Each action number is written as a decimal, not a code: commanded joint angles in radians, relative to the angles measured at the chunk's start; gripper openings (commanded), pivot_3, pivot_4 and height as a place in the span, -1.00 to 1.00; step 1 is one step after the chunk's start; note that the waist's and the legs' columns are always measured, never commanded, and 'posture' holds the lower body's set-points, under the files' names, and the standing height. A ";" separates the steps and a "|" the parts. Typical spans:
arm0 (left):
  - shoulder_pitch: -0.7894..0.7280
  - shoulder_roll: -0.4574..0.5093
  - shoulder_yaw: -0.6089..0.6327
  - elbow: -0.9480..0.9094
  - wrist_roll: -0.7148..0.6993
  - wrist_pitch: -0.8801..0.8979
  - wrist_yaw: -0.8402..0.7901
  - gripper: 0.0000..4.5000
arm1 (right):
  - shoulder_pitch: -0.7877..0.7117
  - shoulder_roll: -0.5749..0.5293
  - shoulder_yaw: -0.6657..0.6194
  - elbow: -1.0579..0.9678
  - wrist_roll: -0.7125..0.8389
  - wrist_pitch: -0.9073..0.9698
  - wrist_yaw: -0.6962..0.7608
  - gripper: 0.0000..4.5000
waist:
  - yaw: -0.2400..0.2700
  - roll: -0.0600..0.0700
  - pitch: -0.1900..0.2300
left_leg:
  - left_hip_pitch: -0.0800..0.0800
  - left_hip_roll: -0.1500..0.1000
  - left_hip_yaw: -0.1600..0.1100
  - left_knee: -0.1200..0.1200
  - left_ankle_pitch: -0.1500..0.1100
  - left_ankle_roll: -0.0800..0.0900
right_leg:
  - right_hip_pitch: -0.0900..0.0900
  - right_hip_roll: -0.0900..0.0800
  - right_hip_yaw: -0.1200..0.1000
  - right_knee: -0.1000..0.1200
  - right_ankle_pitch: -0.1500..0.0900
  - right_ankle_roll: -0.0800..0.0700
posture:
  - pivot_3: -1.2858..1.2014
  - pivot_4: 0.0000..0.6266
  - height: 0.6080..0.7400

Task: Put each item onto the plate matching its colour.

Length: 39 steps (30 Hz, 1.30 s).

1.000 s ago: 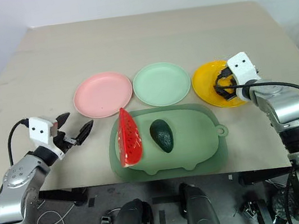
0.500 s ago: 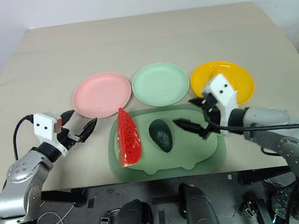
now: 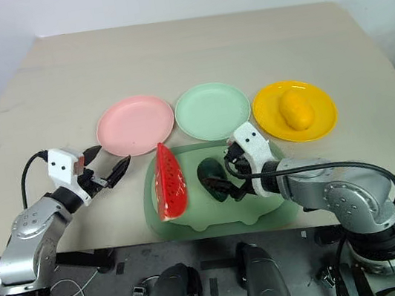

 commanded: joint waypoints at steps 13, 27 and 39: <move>0.002 0.006 0.027 -0.021 -0.004 -0.038 0.009 1.00 | -0.075 0.000 0.080 0.072 -0.194 -0.116 0.110 0.37 | 0.000 0.000 0.000 | 0.000 0.000 0.000 0.000 0.000 0.000 | 0.000 0.000 0.000 0.000 0.000 0.000 | 0.03 -0.52 1.00; 0.067 0.050 0.058 -0.175 -0.106 0.068 -0.038 1.00 | -0.454 0.000 0.188 0.651 -0.539 -0.515 0.309 0.29 | -0.004 0.000 0.000 | 0.000 0.000 0.001 -0.001 0.000 0.000 | 0.000 0.000 -0.001 0.000 0.000 0.000 | 0.03 -0.52 1.00; 0.206 0.132 0.122 -0.403 -0.237 0.230 -0.055 1.00 | -0.506 0.044 0.230 0.868 -0.757 -0.777 0.445 0.99 | -0.024 0.002 0.002 | 0.000 0.000 0.000 -0.001 0.000 0.000 | -0.001 0.000 0.000 0.001 0.000 0.000 | 0.03 -0.52 1.00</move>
